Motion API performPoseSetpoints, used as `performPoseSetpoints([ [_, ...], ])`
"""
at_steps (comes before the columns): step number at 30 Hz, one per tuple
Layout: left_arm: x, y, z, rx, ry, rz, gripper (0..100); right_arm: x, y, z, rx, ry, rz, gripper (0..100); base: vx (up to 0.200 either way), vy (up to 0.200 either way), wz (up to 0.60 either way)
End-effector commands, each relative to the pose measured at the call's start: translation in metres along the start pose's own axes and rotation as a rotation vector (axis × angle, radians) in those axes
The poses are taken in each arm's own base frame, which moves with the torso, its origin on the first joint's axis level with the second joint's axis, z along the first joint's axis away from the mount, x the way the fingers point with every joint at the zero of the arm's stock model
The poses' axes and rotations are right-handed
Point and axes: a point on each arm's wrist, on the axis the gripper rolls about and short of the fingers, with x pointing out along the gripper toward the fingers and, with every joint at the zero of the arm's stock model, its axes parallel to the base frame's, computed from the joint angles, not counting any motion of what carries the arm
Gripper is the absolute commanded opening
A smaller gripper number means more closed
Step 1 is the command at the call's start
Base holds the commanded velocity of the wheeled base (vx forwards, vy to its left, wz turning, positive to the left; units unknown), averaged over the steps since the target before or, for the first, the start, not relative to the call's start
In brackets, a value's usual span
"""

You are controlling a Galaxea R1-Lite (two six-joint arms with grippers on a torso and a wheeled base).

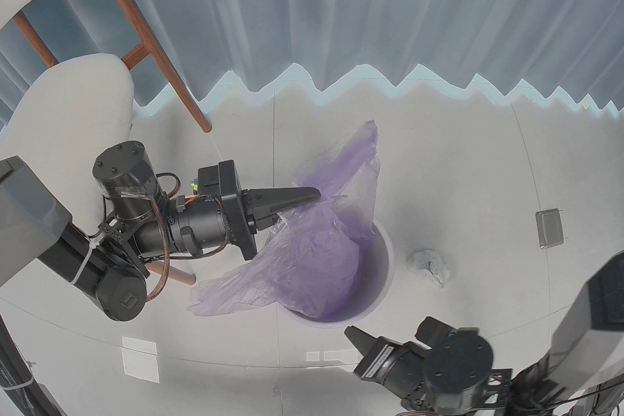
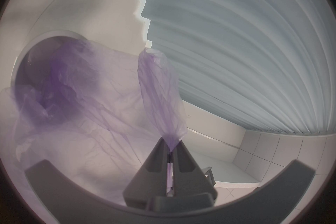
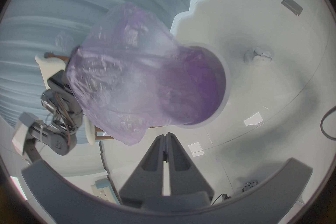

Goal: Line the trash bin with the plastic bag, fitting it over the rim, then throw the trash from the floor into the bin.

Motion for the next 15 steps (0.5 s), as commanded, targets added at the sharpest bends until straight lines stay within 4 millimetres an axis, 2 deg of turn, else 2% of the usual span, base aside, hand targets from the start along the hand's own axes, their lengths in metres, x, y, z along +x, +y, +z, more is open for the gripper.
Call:
performPoseSetpoints([
  [1,-0.007,-0.025,-0.003,0.082,0.001,-0.041,0,-0.044,0.005,0.03,0.062,-0.042,0.065,0,0.0,0.0,0.0],
  [2,-0.009,-0.021,-0.006,0.144,0.001,-0.02,0,-0.052,0.006,0.039,0.079,-0.066,0.081,0,0.0,0.0,0.0],
  [4,-0.013,-0.005,-0.017,0.201,0.023,0.042,0,-0.056,0.005,0.052,0.102,-0.107,0.081,0,0.0,0.0,0.0],
  [7,-0.018,0.012,-0.028,0.207,0.055,0.122,0,-0.057,0.006,0.066,0.144,-0.157,0.087,0,0.0,0.0,0.0],
  [9,-0.019,0.015,-0.031,0.213,0.062,0.137,0,-0.057,0.007,0.069,0.161,-0.171,0.092,0,0.0,0.0,0.0],
  [12,-0.007,0.021,-0.038,0.288,-0.004,0.191,0,-0.058,0.01,0.079,0.222,-0.207,0.111,0,0.0,0.0,0.0],
  [15,0.013,0.034,-0.039,0.327,-0.147,0.284,0,-0.06,0.006,0.079,0.239,-0.195,0.103,0,0.0,0.0,0.0],
])
